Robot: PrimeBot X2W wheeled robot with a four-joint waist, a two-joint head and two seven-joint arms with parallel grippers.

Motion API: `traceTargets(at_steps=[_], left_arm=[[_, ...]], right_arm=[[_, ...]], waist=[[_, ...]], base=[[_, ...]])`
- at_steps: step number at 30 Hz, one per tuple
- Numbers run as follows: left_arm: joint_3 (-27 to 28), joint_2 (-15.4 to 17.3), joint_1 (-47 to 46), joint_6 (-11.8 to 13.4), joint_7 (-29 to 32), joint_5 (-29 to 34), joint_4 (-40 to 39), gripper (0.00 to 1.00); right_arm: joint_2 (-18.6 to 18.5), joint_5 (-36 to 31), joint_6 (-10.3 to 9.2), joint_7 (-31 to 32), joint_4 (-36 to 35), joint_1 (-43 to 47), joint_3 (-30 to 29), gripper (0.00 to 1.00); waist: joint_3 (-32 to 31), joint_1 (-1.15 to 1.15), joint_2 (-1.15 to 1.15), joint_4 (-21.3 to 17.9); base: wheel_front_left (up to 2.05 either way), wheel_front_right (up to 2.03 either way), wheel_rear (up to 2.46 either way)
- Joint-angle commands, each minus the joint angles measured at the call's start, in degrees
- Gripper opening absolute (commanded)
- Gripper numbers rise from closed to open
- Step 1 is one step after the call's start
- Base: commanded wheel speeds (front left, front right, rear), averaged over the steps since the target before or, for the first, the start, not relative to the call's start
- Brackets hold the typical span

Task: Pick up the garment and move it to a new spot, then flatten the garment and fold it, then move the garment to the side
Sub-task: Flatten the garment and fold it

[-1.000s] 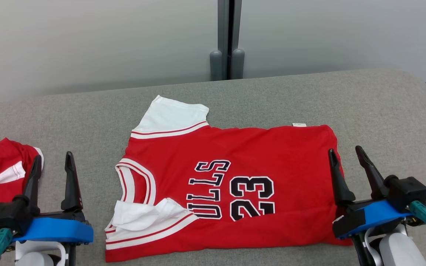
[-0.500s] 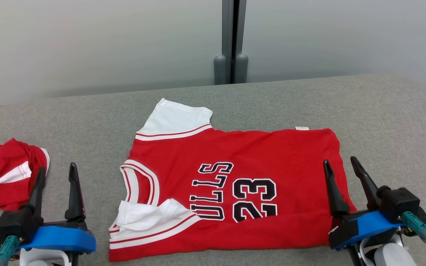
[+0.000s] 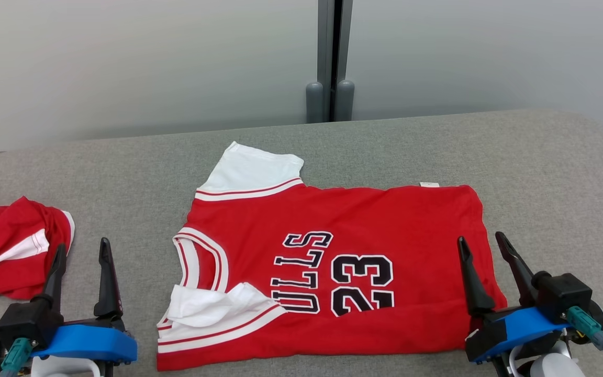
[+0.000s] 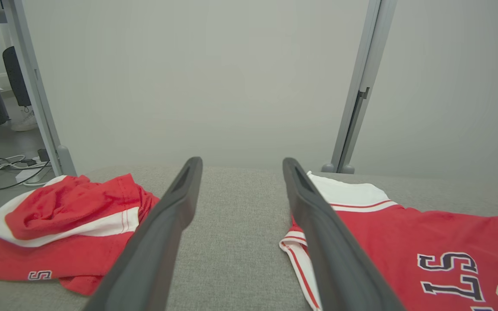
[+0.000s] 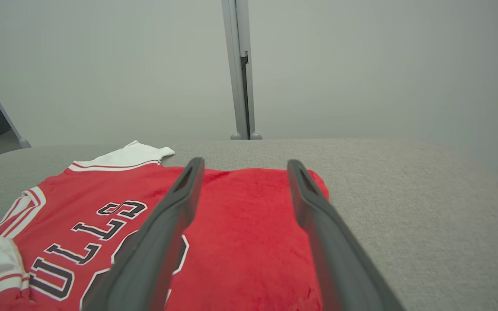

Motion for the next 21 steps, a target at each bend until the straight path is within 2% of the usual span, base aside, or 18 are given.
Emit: traceTargets(at_steps=[1, 13, 18, 21], left_arm=[[0.6, -0.2, 0.0, -0.3, -0.3, 0.5, 0.1, 1.0], [2.1, -0.6, -0.8, -1.4, -0.3, 1.4, 0.9, 1.0], [1.3, 1.3, -5.3, -2.1, -0.3, 2.0, 1.7, 1.0], [0.0, 3.7, -10.1, -2.4, -0.2, 2.2, 2.7, 1.0]], right_arm=[[0.0, 0.4, 0.01, 0.0, 0.1, 0.5, -0.1, 1.0], [0.0, -0.3, 0.01, 0.1, 1.4, -1.2, -0.8, 1.0], [-0.6, -3.0, 0.01, 0.0, 0.8, -4.8, -2.6, 1.0], [-1.4, -4.4, 0.01, 0.8, 0.2, -8.2, -3.5, 1.0]], waist=[[-0.1, 0.0, 0.0, 0.0], [0.0, 0.0, 0.0, -0.6], [1.3, 0.0, 0.0, -1.0], [3.0, 0.0, 0.0, -1.6]], base=[[0.0, 0.0, 0.0], [0.0, 0.0, 0.0], [0.0, 0.0, 0.0], [0.0, 0.0, 0.0]])
